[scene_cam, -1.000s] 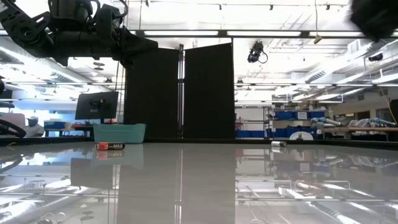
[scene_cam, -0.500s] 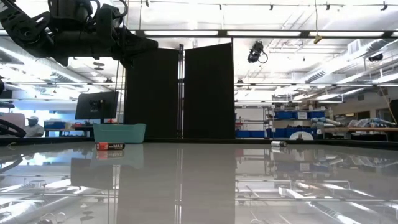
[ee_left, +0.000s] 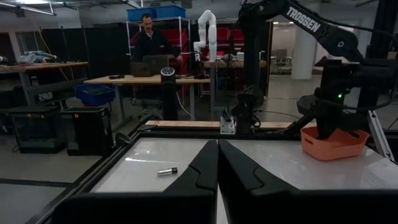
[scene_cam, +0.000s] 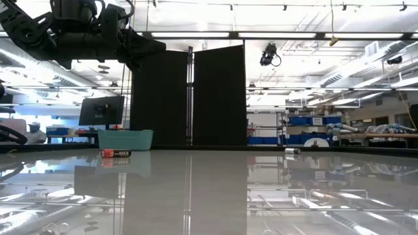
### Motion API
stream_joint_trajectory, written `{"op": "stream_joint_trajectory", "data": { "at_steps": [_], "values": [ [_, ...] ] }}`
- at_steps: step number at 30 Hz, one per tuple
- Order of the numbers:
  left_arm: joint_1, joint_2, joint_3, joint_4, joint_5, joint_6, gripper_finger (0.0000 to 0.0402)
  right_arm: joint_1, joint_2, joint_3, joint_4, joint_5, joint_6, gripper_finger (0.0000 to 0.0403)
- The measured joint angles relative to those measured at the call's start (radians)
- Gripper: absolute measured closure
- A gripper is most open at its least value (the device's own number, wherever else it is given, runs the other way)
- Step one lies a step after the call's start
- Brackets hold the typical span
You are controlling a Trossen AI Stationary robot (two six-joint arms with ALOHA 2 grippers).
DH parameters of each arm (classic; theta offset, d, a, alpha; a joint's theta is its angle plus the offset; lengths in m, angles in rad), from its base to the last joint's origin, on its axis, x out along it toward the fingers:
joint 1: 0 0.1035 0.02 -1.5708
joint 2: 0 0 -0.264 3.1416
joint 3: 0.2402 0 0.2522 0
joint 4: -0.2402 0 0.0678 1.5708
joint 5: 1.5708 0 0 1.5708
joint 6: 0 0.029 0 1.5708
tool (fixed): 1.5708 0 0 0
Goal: Sort batteries
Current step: Put the gold battery into the orange bin, then put the silver battery into the blue bin
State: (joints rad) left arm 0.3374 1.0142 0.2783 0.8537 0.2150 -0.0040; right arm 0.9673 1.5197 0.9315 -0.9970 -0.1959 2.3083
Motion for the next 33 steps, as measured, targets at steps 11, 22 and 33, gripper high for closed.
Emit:
{"op": "stream_joint_trajectory", "data": {
  "at_steps": [11,22,33],
  "values": [
    [0.000,0.000,0.000,0.001,-0.004,0.000,0.0387,-0.051,-0.001,-0.070,0.098,-0.033,-0.143,0.0332],
    [0.000,0.000,0.000,-0.013,-0.008,0.051,0.0387,-0.098,-0.002,-0.021,0.032,-0.220,-0.364,0.0255],
    [0.000,0.000,0.000,-0.021,-0.064,0.030,0.0387,-0.181,-0.062,0.141,-0.201,-0.154,-0.686,0.0301]
  ]
}}
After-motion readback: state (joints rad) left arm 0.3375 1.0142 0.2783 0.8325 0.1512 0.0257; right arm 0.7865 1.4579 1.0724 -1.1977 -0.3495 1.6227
